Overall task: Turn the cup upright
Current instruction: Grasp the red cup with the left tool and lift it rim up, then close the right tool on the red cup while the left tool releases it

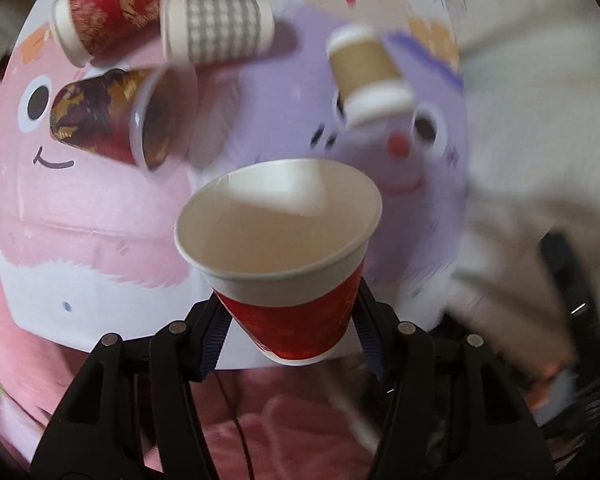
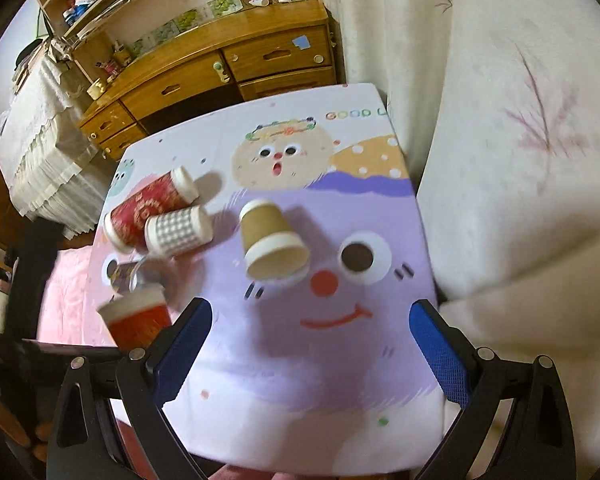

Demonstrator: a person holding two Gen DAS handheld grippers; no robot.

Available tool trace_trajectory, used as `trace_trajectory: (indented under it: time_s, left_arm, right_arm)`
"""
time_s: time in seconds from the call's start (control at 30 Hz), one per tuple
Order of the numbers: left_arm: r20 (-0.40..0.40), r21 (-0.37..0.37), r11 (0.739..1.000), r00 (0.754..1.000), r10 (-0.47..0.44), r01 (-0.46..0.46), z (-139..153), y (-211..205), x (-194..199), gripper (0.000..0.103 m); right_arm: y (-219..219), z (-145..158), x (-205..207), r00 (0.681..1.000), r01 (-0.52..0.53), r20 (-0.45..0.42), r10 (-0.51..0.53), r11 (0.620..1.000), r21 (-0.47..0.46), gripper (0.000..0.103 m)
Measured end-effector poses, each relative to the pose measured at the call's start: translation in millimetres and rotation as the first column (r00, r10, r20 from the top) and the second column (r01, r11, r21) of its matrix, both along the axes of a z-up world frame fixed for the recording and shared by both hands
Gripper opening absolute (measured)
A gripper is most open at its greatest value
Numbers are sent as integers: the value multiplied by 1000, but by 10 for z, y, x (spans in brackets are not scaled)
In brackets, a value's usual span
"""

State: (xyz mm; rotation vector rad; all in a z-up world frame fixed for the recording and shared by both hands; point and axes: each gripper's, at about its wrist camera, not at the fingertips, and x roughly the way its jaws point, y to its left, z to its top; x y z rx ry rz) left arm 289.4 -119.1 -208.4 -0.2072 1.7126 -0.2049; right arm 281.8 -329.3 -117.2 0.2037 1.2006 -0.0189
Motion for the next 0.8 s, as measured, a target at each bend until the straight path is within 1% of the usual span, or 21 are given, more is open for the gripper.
trace_trajectory:
  time_s: [0.03, 0.07, 0.1, 0.17, 0.3, 0.43, 0.6, 0.7, 0.8]
  left_arm:
    - [5, 13, 999, 999, -35, 35, -54, -23, -53, 54]
    - [5, 25, 995, 995, -97, 96, -106, -64, -145, 54]
    - [0, 35, 989, 990, -143, 143, -142, -101, -207, 54]
    - [17, 62, 973, 975, -223, 221, -225, -155, -344, 54]
    - [22, 83, 939, 942, -335, 332, -392, -232, -537, 54]
    - [14, 82, 929, 931, -364, 362, -570, -200, -585, 55]
    - [-17, 10, 931, 931, -364, 364, -756, -98, -584, 55]
    - [-23, -5, 933, 933, -359, 359, -817, -36, -576, 55]
    - [-30, -40, 936, 936, -350, 349, -866, 23, -433, 55]
  right_arm:
    - [55, -14, -95, 1000, 7, -4, -7, 1000, 3, 100]
    - [76, -9, -179, 1000, 14, -8, -14, 1000, 9, 100]
    - [57, -2, -248, 1000, 19, -14, -19, 1000, 16, 100]
    - [105, -36, -432, 999, 38, -31, -37, 999, 36, 100]
    - [181, -200, -653, 996, 71, -62, -66, 995, 68, 100]
    - [261, -413, -780, 991, 94, -105, -86, 992, 82, 100]
    - [370, -613, -826, 985, 107, -144, -91, 989, 105, 100]
    - [400, -707, -837, 981, 118, -170, -97, 986, 119, 100]
    - [419, -785, -792, 976, 134, -190, -110, 984, 116, 100]
